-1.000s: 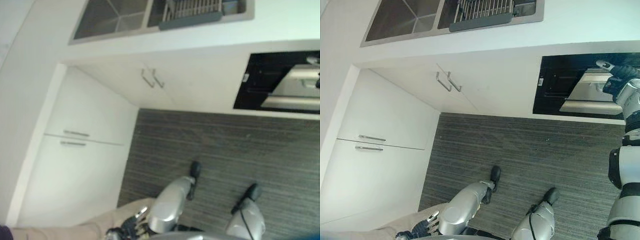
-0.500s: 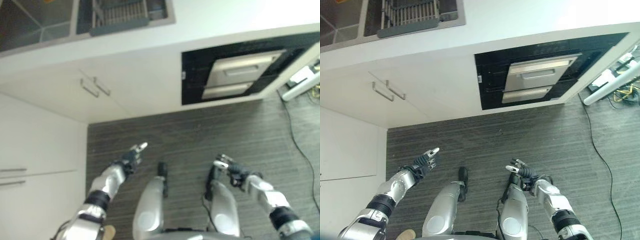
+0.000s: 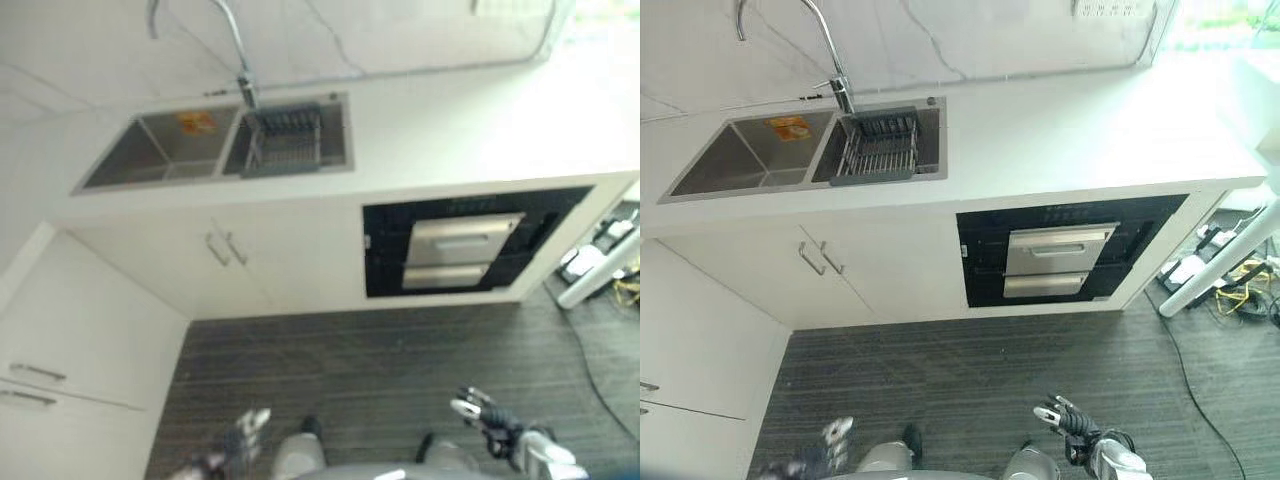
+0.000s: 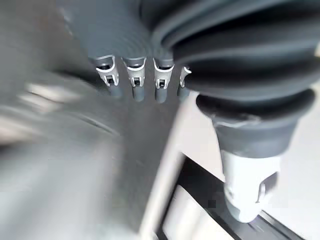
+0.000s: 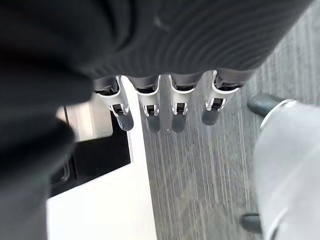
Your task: Place the dishes in the dishwasher.
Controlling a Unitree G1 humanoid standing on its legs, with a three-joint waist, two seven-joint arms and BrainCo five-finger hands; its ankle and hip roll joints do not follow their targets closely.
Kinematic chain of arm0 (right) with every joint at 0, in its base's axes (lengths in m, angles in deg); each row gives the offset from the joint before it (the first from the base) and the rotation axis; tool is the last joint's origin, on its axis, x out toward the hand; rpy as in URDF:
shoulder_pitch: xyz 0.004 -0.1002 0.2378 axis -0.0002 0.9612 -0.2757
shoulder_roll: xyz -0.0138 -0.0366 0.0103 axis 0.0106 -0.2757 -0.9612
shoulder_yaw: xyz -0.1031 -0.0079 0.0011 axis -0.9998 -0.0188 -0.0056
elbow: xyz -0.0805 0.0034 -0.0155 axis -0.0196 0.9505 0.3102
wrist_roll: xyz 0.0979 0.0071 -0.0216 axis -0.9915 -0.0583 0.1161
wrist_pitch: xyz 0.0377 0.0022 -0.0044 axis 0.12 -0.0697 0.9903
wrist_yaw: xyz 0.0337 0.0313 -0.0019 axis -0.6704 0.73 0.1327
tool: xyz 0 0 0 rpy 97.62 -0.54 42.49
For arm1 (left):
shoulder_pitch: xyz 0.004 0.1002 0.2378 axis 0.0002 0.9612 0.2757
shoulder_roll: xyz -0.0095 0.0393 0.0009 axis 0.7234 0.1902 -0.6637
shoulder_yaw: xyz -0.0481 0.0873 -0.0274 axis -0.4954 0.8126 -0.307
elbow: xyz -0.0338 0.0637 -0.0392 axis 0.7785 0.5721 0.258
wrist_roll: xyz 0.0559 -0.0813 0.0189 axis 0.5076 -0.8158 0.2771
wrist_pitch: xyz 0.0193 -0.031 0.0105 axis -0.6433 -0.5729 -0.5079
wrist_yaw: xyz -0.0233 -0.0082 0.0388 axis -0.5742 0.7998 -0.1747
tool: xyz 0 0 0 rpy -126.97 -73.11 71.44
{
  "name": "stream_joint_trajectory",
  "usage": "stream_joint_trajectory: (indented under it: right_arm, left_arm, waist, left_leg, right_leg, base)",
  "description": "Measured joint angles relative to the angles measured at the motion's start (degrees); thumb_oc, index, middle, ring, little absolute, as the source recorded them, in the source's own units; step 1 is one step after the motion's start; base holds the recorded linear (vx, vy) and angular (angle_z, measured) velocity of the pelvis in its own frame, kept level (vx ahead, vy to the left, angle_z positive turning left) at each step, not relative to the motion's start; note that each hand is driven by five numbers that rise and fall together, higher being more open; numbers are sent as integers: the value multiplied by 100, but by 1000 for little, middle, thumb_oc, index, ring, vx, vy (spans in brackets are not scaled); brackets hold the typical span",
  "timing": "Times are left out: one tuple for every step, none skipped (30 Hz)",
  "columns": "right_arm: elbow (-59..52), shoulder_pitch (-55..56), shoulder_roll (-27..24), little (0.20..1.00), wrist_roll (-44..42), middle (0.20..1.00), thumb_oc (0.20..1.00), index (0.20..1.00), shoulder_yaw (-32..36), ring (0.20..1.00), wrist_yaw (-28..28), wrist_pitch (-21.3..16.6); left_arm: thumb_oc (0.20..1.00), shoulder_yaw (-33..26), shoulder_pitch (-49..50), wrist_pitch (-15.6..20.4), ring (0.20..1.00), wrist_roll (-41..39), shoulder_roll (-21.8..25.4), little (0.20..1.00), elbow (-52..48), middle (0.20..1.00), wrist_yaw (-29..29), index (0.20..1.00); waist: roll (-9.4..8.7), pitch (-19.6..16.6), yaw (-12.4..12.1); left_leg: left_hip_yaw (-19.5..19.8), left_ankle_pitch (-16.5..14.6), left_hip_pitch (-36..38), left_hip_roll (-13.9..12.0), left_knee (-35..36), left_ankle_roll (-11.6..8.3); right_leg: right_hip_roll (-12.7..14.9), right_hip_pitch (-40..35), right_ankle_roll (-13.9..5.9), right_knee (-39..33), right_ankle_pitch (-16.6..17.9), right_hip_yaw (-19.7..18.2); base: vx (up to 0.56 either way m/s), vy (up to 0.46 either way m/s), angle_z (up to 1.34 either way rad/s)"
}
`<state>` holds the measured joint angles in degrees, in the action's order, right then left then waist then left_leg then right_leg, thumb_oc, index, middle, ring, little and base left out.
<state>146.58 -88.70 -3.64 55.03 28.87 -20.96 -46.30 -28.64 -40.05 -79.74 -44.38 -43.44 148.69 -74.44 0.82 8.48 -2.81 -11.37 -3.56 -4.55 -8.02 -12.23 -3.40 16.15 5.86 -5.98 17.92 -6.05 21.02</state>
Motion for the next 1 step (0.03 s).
stream_joint_trajectory:
  right_arm:
    - [286, 98, 105, 1000, 43, 1000, 1000, 1000, 12, 1000, 1, 41]
  left_arm:
    - [1000, 94, -6, 18, 1000, 5, -5, 1000, 101, 1000, 27, 1000]
  waist:
    - [-167, -139, 69]
  left_leg:
    - [-29, -92, 88, 121, -14, 67]
  right_leg:
    - [63, -137, -128, -178, 79, -63]
  base:
    - [73, 325, -13]
